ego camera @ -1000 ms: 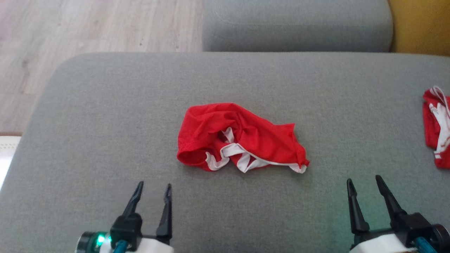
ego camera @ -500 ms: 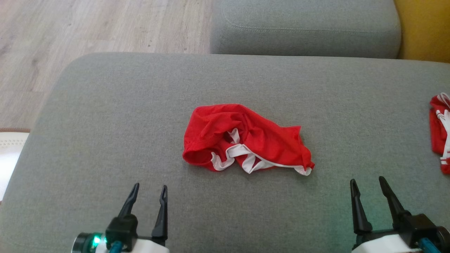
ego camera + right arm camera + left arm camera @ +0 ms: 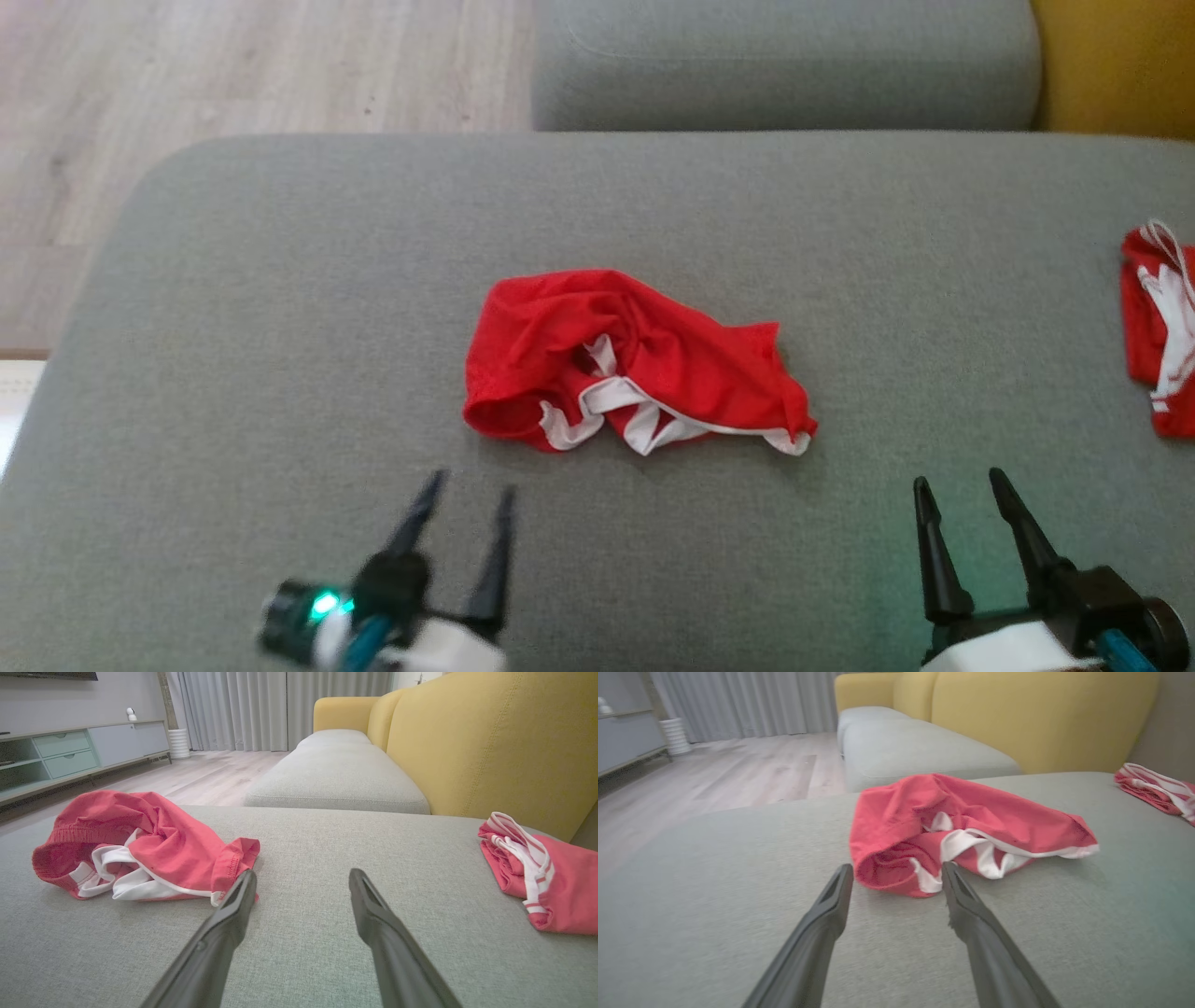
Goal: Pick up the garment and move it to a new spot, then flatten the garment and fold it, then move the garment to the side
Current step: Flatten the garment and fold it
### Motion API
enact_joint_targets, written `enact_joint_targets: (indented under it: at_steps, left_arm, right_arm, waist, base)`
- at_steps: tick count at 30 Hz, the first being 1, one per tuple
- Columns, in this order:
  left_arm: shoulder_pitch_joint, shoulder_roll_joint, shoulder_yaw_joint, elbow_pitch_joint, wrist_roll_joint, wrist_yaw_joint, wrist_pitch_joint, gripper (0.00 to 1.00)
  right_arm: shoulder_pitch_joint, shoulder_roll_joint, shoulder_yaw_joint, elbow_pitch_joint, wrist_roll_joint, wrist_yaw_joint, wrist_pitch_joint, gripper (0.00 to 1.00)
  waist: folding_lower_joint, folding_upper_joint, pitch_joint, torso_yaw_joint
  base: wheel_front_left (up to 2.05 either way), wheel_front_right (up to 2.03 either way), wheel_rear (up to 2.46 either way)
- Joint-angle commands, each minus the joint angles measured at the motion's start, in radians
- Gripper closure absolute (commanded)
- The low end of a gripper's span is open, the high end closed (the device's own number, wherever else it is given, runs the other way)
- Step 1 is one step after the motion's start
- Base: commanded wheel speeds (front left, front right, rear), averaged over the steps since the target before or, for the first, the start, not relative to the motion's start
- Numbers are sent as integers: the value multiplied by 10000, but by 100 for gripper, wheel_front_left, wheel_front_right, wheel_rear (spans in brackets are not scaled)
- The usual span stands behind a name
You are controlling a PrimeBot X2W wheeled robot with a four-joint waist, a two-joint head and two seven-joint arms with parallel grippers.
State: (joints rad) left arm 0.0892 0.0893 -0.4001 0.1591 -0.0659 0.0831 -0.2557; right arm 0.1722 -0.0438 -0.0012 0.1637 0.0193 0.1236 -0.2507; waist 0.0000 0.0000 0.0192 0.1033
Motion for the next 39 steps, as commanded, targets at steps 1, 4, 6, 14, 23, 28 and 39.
enact_joint_targets:
  at_steps: [1,4,6,14,23,28,39]
  left_arm:
    - [-745,-117,174,-66,14,-71,-60,0]
    - [-1641,-261,-324,1095,43,-228,212,0]
    - [-2239,-323,-548,1734,18,-168,410,0]
    - [-3795,-385,-799,3749,-577,382,803,0]
    - [-4842,-388,-1116,5323,-1417,696,933,0]
    - [-5180,-389,-1337,5904,-2235,412,1337,100]
    - [-6134,-389,-1142,3592,-5197,-1091,3216,100]
  right_arm:
    - [-530,-64,279,-291,43,71,-111,0]
    - [-673,-64,424,-300,67,71,-111,0]
    - [-762,-64,532,-282,104,71,-111,0]
    - [-915,-64,622,-274,232,71,-111,0]
    - [-1109,-64,617,-213,273,71,-111,0]
    - [-1165,-64,631,-158,265,71,-111,0]
    - [-1025,-64,509,-122,295,71,-111,0]
  waist:
    - [0,0,133,-124]
    - [0,0,328,-364]
    - [0,0,428,-538]
    - [0,0,692,-1138]
    - [0,0,842,-1443]
    - [0,0,834,-1577]
    - [0,0,607,-1761]
  base:
    - [0,0,0]
    - [0,0,0]
    - [0,0,0]
    - [0,0,0]
    - [0,0,0]
    - [0,0,0]
    - [0,0,0]
